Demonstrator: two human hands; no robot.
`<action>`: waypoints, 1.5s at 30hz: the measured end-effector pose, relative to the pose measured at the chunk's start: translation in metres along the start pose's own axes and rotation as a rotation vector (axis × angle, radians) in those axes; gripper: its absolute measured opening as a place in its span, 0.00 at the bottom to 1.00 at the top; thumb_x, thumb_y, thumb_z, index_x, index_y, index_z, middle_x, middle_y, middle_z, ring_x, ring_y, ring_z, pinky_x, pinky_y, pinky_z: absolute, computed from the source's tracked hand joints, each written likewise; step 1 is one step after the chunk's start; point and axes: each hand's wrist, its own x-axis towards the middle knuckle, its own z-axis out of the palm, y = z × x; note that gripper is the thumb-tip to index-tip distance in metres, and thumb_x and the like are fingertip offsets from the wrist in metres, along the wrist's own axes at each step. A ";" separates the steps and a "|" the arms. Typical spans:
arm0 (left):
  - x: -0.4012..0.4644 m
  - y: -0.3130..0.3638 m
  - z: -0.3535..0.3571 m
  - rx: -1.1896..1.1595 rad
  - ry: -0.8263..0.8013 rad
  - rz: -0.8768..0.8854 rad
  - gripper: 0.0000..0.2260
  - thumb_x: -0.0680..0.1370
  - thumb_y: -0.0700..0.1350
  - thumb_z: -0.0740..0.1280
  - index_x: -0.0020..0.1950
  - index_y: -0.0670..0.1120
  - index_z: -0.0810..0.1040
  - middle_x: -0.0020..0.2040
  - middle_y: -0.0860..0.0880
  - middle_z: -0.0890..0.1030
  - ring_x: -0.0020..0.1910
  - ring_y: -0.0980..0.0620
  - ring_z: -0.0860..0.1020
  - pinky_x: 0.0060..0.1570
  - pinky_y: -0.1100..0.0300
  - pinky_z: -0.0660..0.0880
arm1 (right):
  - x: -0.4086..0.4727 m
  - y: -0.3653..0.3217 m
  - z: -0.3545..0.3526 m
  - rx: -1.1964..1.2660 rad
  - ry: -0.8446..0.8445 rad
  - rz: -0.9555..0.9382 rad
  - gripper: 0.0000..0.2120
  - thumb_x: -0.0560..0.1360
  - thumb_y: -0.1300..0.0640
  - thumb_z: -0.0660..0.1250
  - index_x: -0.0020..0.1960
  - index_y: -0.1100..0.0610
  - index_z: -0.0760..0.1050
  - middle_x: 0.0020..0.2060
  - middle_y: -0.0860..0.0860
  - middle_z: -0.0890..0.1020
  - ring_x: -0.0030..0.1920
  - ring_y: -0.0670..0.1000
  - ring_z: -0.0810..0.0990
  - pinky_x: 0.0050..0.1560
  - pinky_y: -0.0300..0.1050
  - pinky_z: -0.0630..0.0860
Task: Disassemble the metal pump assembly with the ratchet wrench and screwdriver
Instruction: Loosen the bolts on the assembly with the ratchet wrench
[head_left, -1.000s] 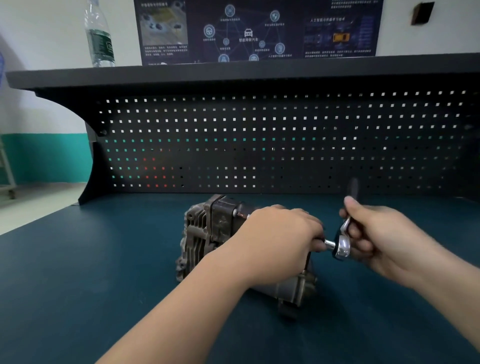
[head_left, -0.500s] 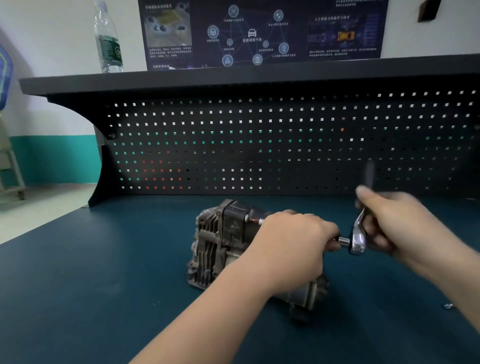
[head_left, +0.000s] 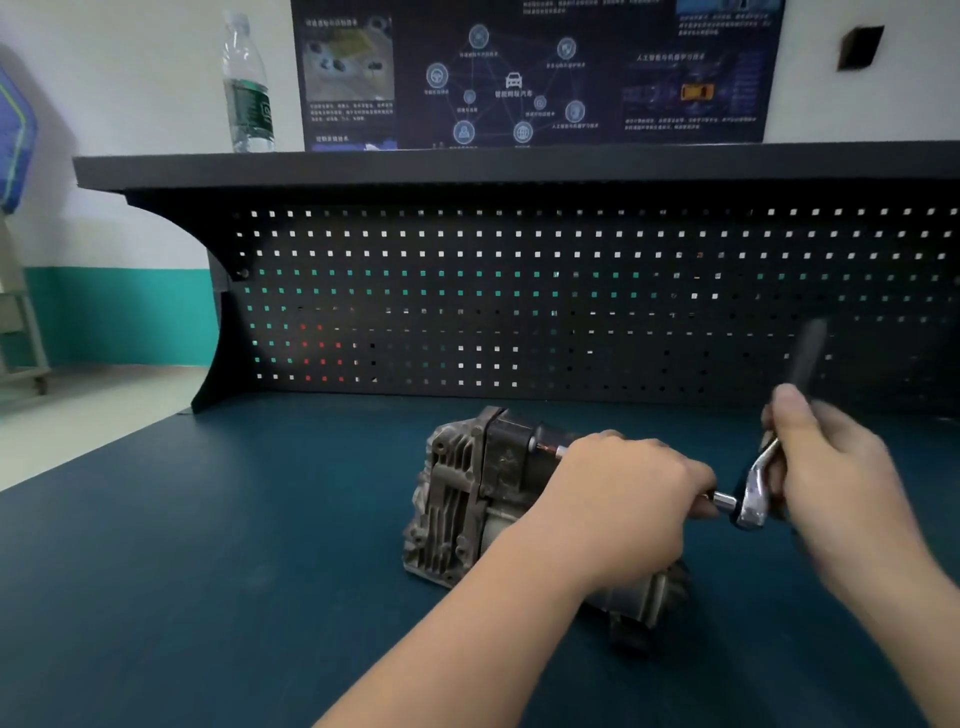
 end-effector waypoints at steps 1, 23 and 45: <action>0.000 0.001 0.000 -0.002 0.001 -0.009 0.05 0.79 0.48 0.61 0.48 0.51 0.76 0.45 0.50 0.79 0.35 0.50 0.63 0.29 0.58 0.51 | 0.004 0.003 0.004 0.163 -0.060 0.263 0.16 0.80 0.47 0.58 0.38 0.55 0.69 0.16 0.50 0.67 0.14 0.45 0.62 0.18 0.37 0.62; 0.002 0.001 0.006 -0.021 0.015 -0.010 0.08 0.80 0.51 0.60 0.51 0.51 0.78 0.47 0.51 0.80 0.43 0.48 0.74 0.40 0.58 0.60 | 0.010 0.015 0.010 0.387 -0.140 0.486 0.16 0.80 0.49 0.60 0.36 0.56 0.71 0.20 0.49 0.66 0.14 0.44 0.59 0.19 0.34 0.59; 0.001 0.002 -0.001 -0.056 -0.037 -0.049 0.09 0.80 0.51 0.59 0.56 0.52 0.77 0.49 0.50 0.80 0.41 0.47 0.72 0.34 0.58 0.56 | 0.008 0.006 0.004 0.039 -0.024 -0.151 0.19 0.73 0.34 0.56 0.40 0.48 0.75 0.25 0.47 0.71 0.26 0.45 0.67 0.27 0.41 0.66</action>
